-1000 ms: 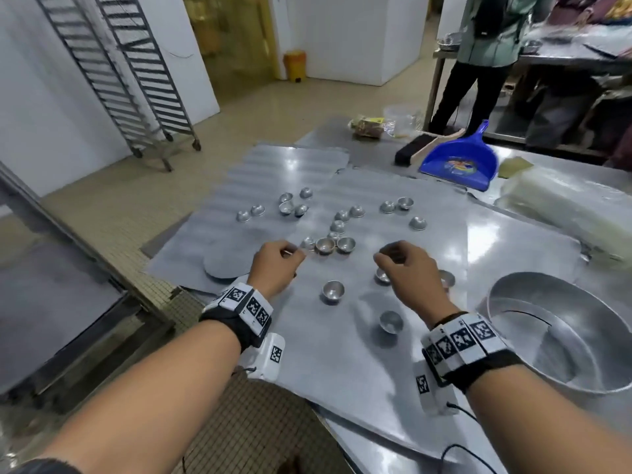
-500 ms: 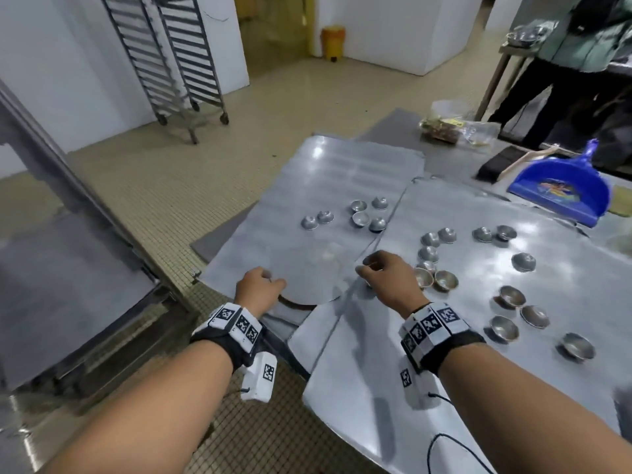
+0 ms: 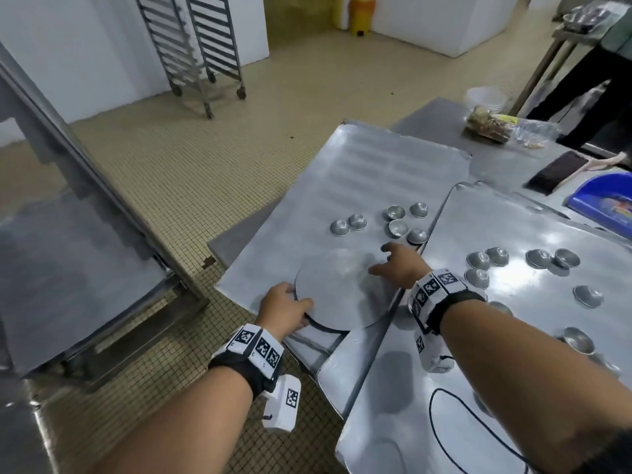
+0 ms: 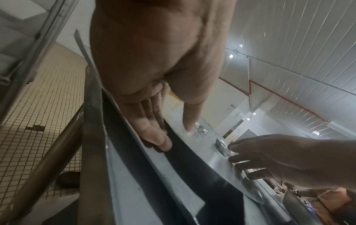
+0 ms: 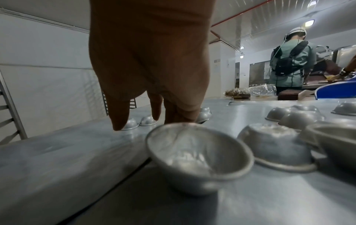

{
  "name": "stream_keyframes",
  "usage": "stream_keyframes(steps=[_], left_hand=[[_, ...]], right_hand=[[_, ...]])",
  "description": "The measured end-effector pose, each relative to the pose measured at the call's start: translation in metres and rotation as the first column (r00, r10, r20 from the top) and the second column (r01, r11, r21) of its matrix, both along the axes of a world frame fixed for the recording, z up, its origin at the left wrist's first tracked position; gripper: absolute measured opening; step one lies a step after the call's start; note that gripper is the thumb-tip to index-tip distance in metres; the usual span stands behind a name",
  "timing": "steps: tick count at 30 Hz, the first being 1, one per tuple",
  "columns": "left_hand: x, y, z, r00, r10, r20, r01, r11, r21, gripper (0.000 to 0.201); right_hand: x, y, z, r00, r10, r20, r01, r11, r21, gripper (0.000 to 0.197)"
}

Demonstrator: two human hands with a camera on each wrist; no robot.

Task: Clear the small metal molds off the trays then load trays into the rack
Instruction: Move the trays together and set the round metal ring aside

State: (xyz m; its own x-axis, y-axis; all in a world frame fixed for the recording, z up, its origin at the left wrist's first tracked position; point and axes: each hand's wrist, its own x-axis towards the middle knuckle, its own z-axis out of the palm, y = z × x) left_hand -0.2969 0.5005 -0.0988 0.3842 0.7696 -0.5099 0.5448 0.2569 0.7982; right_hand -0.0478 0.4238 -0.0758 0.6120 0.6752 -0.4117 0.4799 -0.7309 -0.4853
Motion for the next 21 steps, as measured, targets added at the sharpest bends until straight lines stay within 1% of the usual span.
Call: stream_keyframes(steps=[2,5,9,11,13,14,16,18,21], left_hand=[[0.001,0.004,-0.003,1.0,0.002,0.013,-0.002,1.0,-0.021,0.033],[0.001,0.009,-0.009,1.0,0.016,0.016,-0.015,0.999,-0.036,0.048],[0.002,0.012,-0.009,0.999,0.031,0.018,-0.031,0.999,-0.035,0.047],[0.001,0.014,-0.005,0.999,0.031,0.02,-0.031,0.999,-0.021,0.044],[0.0,0.018,-0.001,1.0,0.019,0.013,-0.019,1.0,0.014,0.036],[-0.001,0.019,0.002,1.0,0.014,0.011,-0.014,0.999,0.035,0.031],[-0.002,0.024,0.009,1.0,0.017,0.026,-0.019,0.996,0.082,0.023],[-0.003,0.029,0.02,0.997,0.031,0.071,-0.039,0.991,0.124,0.017],[-0.006,0.037,0.044,0.984,0.061,0.166,-0.091,0.979,0.182,0.007]], right_hand=[[0.0,0.004,-0.008,1.0,0.007,0.01,-0.006,1.0,-0.031,0.077],[-0.001,0.006,-0.016,1.0,-0.01,0.024,0.011,0.999,-0.043,0.076],[-0.003,0.007,-0.017,0.999,-0.019,0.036,0.021,0.998,-0.056,0.075],[-0.004,0.007,-0.014,0.999,-0.012,0.046,0.014,0.999,-0.042,0.067],[-0.005,0.008,-0.01,0.998,0.013,0.061,-0.012,1.0,-0.013,0.048],[-0.006,0.008,-0.007,0.998,0.019,0.054,-0.019,1.0,0.009,0.042],[-0.007,0.008,0.0,0.999,0.019,0.037,-0.021,0.998,0.059,0.041],[-0.007,0.008,0.009,0.999,0.003,0.048,-0.009,0.993,0.121,0.041],[-0.007,0.007,0.026,1.0,-0.013,-0.01,0.015,0.96,0.28,0.03]])
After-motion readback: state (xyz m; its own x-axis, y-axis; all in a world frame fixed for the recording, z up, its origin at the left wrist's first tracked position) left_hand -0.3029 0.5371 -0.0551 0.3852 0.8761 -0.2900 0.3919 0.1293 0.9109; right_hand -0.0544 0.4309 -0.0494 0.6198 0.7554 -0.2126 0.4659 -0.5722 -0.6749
